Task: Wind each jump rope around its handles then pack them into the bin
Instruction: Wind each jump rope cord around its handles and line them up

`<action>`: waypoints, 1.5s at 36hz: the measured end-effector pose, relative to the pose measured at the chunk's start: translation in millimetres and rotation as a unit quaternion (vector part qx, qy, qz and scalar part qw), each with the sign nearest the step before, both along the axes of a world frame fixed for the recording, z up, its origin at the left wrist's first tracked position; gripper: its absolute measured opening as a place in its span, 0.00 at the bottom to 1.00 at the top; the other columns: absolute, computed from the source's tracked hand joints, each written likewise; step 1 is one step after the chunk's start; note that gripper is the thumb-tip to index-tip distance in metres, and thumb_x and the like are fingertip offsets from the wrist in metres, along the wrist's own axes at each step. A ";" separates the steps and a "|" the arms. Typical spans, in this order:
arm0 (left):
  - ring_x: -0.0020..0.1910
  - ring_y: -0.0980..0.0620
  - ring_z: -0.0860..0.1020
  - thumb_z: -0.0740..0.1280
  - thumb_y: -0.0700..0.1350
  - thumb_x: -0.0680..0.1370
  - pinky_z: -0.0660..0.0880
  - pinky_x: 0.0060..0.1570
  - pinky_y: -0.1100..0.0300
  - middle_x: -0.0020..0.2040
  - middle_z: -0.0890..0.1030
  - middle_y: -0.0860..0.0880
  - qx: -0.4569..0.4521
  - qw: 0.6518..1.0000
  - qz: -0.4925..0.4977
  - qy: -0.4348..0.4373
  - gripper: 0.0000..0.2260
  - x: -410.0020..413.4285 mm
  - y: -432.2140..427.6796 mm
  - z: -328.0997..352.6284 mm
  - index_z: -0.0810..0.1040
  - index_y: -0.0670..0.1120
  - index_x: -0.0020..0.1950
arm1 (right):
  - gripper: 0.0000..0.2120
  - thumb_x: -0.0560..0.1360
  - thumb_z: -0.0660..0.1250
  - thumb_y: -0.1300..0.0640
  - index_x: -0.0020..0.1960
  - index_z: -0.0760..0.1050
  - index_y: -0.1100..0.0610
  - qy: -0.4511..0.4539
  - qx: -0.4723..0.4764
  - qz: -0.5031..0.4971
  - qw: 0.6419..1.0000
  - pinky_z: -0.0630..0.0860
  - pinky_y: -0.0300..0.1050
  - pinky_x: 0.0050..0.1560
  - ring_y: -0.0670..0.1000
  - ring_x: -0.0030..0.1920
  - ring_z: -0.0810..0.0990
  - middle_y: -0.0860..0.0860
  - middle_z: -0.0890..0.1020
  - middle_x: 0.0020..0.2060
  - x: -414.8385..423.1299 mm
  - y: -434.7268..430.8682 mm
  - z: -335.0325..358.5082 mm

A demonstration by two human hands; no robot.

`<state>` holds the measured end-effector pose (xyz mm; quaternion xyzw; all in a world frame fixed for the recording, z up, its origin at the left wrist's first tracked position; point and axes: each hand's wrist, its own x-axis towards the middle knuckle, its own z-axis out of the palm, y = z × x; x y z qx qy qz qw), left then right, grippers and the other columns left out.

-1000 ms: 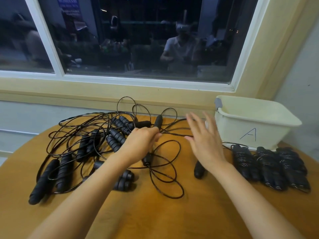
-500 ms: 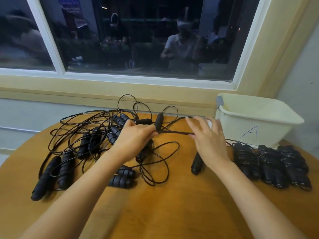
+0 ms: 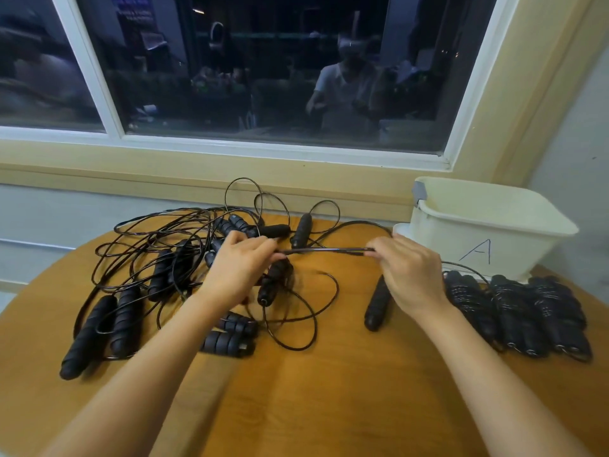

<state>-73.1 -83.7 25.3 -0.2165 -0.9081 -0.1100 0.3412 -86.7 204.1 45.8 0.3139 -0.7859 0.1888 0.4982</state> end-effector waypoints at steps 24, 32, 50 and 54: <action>0.28 0.49 0.75 0.54 0.53 0.81 0.72 0.34 0.58 0.32 0.78 0.51 -0.046 0.998 -0.032 0.004 0.17 2.6 34.9 16.3 0.75 0.45 0.43 | 0.11 0.77 0.63 0.55 0.41 0.80 0.58 -0.095 0.070 0.004 0.993 0.82 0.50 0.40 0.52 0.29 0.79 0.50 0.80 0.28 4.0 -23.1 4.5; 0.35 0.53 0.78 0.60 0.43 0.83 0.74 0.40 0.64 0.35 0.79 0.48 0.325 0.920 -0.067 -0.208 0.12 3.9 9.7 26.7 0.77 0.46 0.41 | 0.14 0.84 0.57 0.50 0.64 0.77 0.49 -0.361 0.053 -0.185 0.912 0.72 0.48 0.45 0.55 0.57 0.76 0.49 0.81 0.54 -2.0 9.6 1.2; 0.32 0.62 0.74 0.61 0.53 0.79 0.70 0.33 0.67 0.35 0.74 0.58 0.075 0.985 -0.074 -0.139 0.07 5.0 2.6 27.8 0.75 0.51 0.48 | 0.07 0.77 0.65 0.58 0.45 0.81 0.57 -0.116 0.020 -0.131 0.984 0.63 0.39 0.32 0.55 0.39 0.79 0.50 0.83 0.38 8.0 11.5 9.8; 0.35 0.66 0.74 0.65 0.45 0.80 0.70 0.36 0.72 0.37 0.76 0.58 0.206 0.972 0.015 -0.109 0.03 0.4 -26.3 36.6 0.75 0.49 0.47 | 0.05 0.77 0.66 0.58 0.45 0.80 0.56 -0.181 0.036 -0.179 0.966 0.55 0.39 0.31 0.56 0.39 0.76 0.50 0.83 0.40 3.7 23.8 2.2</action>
